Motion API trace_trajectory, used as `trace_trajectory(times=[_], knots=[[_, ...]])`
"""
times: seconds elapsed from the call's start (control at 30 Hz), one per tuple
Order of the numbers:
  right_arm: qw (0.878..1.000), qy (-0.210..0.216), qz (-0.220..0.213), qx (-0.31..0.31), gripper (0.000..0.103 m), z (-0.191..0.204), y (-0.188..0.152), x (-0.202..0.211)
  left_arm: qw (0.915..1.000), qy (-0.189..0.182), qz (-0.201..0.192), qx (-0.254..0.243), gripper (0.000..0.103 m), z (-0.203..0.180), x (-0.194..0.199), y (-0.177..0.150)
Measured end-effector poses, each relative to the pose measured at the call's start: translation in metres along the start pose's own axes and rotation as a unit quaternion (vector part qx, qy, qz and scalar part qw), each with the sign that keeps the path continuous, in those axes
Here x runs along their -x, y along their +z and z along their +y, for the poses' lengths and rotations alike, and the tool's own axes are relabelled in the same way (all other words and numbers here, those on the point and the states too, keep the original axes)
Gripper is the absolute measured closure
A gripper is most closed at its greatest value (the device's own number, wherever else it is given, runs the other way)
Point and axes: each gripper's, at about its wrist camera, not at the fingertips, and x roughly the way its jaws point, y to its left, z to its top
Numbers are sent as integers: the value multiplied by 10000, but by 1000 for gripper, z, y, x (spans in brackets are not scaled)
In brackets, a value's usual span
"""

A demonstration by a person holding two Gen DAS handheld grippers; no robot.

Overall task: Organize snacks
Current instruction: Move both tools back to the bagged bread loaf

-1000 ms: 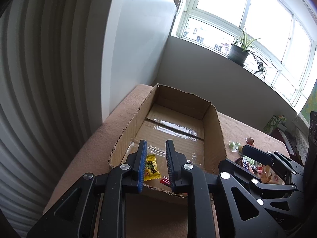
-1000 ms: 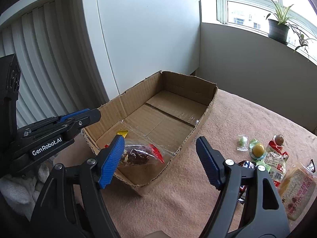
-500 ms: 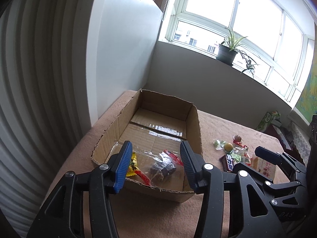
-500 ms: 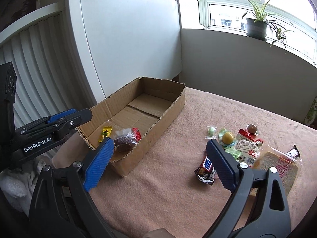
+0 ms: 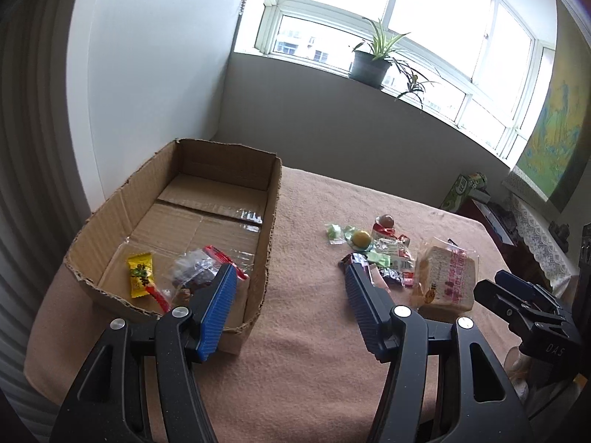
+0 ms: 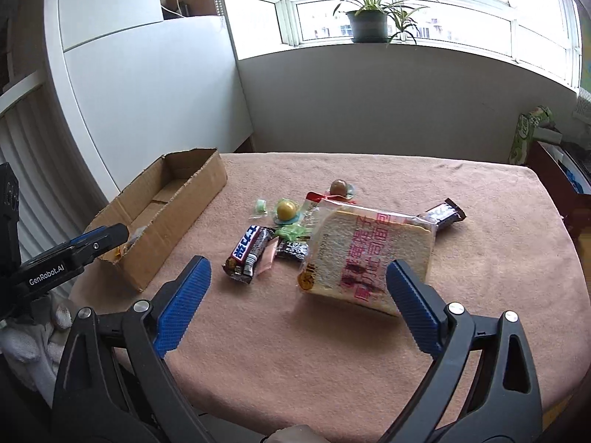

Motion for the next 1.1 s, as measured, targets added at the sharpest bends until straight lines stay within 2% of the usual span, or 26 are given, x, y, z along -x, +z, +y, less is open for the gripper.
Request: trace_trajectory(times=[0.17, 0.43, 0.77, 1.03, 1.1], knots=[[9992, -189, 27, -361, 0, -40, -8, 7, 9990, -346, 203, -179, 37, -28, -12, -7], [9964, -102, 155, -827, 0, -83, -13, -1, 9921, -984, 640, -437, 37, -73, -38, -16], [9941, 216, 385, -994, 0, -97, -14, -27, 9822, -1396, 1119, -566, 37, -105, -76, -23], [9897, 592, 473, -1217, 1, -103, -6, -44, 9769, -1588, 1270, -650, 37, -117, -93, -26], [9890, 646, 510, -1226, 4, -102, -6, -48, 9757, -1637, 1302, -646, 37, -119, -97, -25]])
